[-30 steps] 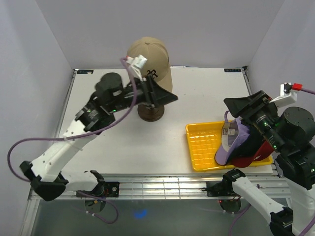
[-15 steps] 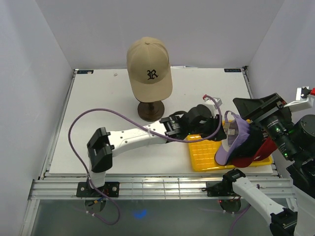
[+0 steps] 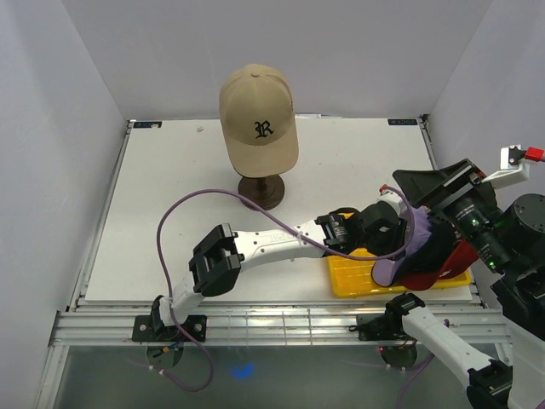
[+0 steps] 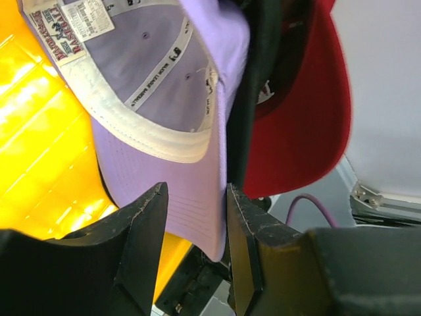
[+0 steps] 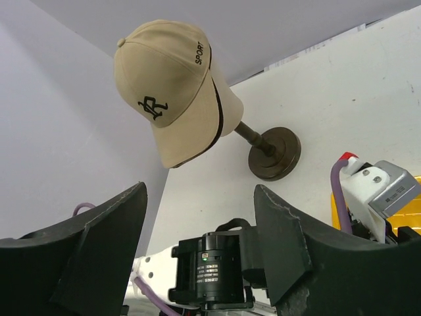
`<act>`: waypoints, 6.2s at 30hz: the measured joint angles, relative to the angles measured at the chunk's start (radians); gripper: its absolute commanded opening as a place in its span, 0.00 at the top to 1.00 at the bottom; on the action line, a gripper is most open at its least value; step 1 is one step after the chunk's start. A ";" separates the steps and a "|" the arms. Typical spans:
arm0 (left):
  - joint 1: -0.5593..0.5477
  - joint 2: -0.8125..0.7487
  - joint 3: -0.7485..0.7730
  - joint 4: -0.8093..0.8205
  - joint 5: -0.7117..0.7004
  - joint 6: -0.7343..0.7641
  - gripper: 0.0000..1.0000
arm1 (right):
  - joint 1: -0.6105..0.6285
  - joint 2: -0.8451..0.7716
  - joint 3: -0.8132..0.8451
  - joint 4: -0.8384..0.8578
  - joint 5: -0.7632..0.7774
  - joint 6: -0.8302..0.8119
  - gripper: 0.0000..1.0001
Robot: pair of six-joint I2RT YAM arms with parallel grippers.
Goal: Stack the hats
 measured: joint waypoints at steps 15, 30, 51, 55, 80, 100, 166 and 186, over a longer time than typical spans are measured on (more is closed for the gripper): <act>-0.006 0.025 0.001 -0.002 0.018 -0.005 1.00 | 0.000 -0.004 -0.062 0.027 -0.020 -0.002 0.28; 0.056 -0.250 -0.274 0.116 0.087 -0.128 1.00 | 0.000 -0.010 -0.061 0.051 -0.027 0.001 0.28; 0.455 -0.485 -0.365 0.455 0.348 -0.441 1.00 | 0.000 -0.041 -0.067 0.157 -0.070 0.108 0.28; 0.507 -0.431 -0.231 0.532 0.414 -0.497 1.00 | 0.000 -0.037 -0.083 0.162 -0.075 0.126 0.28; 0.772 -0.481 -0.292 0.997 0.554 -0.891 1.00 | -0.012 0.332 0.026 0.463 -0.193 0.247 0.07; 0.887 -0.573 -0.353 1.096 0.584 -1.007 1.00 | -0.129 0.621 -0.051 1.004 -0.512 0.597 0.07; 1.085 -0.920 -0.951 1.112 0.526 -1.035 1.00 | -0.031 0.892 0.139 0.879 -0.694 0.614 0.92; 1.091 -0.941 -0.981 1.046 0.588 -0.967 1.00 | -0.033 0.839 0.021 0.886 -0.681 0.579 0.92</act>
